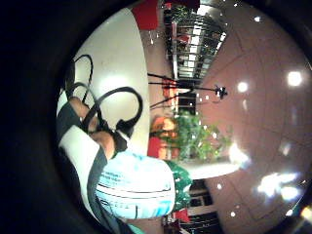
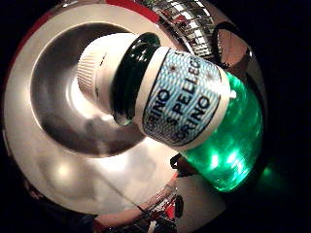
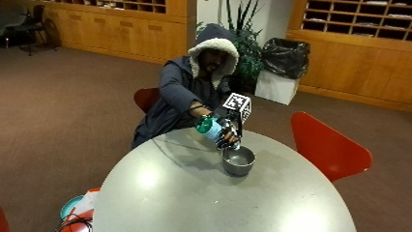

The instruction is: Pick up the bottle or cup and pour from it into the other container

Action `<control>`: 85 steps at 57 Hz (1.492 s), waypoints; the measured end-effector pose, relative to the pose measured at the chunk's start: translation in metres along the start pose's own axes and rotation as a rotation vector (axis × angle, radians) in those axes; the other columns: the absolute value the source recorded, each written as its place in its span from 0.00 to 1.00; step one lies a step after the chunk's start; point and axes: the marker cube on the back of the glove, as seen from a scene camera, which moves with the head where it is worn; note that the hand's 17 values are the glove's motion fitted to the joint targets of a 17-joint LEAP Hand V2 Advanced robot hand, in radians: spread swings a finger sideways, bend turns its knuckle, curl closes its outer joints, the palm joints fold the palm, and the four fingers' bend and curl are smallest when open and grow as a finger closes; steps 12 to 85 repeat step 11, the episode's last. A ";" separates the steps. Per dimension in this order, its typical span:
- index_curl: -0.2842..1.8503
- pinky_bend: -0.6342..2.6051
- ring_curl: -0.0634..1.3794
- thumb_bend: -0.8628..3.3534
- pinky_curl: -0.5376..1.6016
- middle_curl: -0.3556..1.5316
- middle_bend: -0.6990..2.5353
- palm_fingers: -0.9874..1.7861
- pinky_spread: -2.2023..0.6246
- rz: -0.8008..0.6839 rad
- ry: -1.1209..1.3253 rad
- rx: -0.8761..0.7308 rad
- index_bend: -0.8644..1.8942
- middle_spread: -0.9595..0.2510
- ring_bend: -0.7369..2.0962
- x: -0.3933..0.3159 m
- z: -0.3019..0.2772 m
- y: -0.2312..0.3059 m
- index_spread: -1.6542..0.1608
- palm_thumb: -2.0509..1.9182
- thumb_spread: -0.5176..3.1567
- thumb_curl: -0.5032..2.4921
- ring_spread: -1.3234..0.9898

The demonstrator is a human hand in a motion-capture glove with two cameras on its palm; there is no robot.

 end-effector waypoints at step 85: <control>0.36 0.30 0.33 0.20 0.43 0.46 0.33 0.81 0.77 -0.016 -0.058 0.050 0.38 0.62 0.48 0.010 0.007 0.004 0.77 0.76 0.22 0.42 0.51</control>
